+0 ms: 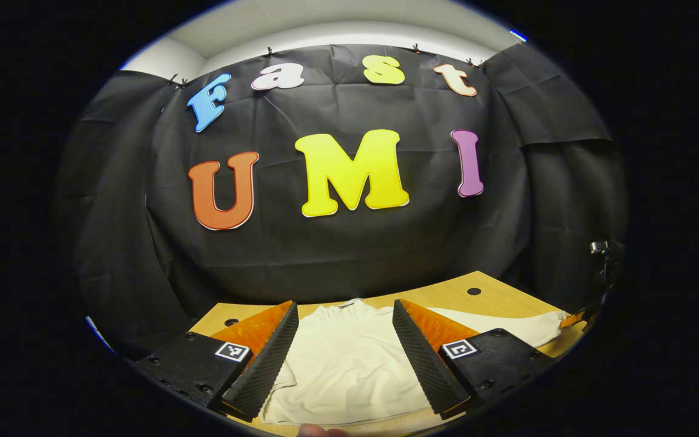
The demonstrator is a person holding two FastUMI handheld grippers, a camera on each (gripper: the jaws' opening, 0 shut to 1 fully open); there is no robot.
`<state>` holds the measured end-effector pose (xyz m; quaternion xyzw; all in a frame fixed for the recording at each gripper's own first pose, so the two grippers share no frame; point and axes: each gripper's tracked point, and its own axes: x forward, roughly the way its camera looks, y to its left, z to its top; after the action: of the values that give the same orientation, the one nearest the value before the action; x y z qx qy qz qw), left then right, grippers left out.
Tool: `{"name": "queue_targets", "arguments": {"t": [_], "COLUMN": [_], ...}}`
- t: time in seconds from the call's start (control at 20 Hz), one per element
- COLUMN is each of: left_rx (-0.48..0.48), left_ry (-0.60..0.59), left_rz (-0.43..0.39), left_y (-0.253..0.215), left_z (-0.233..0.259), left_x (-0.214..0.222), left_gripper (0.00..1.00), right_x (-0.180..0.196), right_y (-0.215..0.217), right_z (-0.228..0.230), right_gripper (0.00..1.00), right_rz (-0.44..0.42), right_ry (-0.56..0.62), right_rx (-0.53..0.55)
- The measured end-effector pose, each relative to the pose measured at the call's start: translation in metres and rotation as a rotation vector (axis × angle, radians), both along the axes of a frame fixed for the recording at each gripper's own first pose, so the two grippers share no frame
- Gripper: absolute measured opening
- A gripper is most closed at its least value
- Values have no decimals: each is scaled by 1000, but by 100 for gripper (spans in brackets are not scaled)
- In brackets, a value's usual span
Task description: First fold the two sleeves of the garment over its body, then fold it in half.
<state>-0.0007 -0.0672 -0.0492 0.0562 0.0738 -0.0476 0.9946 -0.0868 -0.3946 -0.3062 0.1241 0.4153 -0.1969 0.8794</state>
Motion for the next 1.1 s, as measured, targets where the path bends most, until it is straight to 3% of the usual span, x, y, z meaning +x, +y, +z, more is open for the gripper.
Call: {"name": "queue_targets", "arguments": {"t": [0.25, 0.45, 0.7, 0.9, 1.1], "left_rx": [-34, -64, -90, -99, -78], "left_ry": [-6, 2, 2, 1, -1], "left_rz": [58, 118, 208, 284, 385], "left_y": [30, 62, 111, 155, 208], "left_z": [-4, -10, -17, -16, -16], "left_x": [-5, -10, -21, -31, -49], "left_gripper": [99, 99, 99, 99, 99], "right_x": [56, 122, 212, 265, 291], "right_y": [31, 88, 189, 285, 396], "right_z": [91, 165, 238, 241, 203], "right_gripper": [1, 0, 1, 1, 1], "right_rz": [54, 202, 410, 565, 712], "right_ry": [-156, -261, -378, -406, -370], "right_rx": [-34, -66, -95, -97, -49]}}
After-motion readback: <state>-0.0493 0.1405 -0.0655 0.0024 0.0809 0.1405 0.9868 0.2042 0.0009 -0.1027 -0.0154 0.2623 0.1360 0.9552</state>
